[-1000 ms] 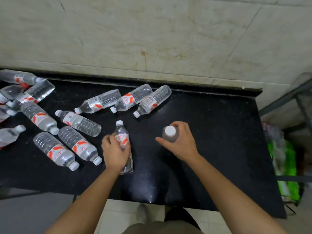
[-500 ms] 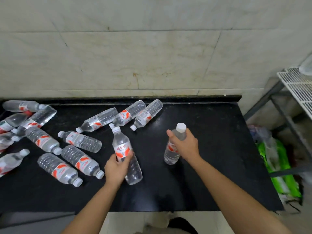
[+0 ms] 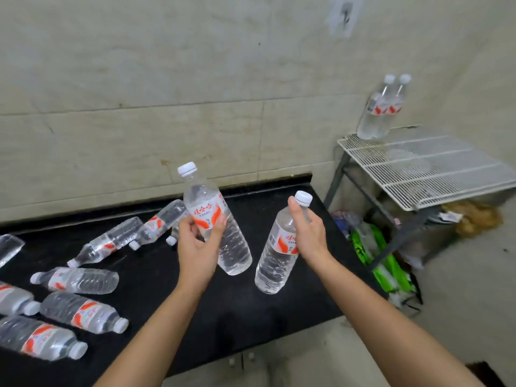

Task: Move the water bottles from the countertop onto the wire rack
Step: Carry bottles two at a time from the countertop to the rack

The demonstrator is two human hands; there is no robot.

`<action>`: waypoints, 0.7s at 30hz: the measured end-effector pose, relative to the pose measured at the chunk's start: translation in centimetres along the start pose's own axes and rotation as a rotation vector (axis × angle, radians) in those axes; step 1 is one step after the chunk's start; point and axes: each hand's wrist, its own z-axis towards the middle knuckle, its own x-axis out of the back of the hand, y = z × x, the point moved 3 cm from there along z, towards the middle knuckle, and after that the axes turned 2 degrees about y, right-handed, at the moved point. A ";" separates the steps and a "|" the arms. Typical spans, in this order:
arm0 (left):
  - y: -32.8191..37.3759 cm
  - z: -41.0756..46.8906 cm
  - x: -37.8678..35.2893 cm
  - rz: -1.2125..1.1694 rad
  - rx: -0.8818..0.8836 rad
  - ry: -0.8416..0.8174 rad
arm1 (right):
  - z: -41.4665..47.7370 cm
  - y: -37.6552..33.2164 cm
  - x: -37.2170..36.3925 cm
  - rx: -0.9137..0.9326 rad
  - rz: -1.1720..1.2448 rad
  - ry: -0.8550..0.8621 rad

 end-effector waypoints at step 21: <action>5.9 -11.6 -41.0 -0.030 -0.262 -0.297 | 10.0 3.8 42.3 0.091 0.224 0.409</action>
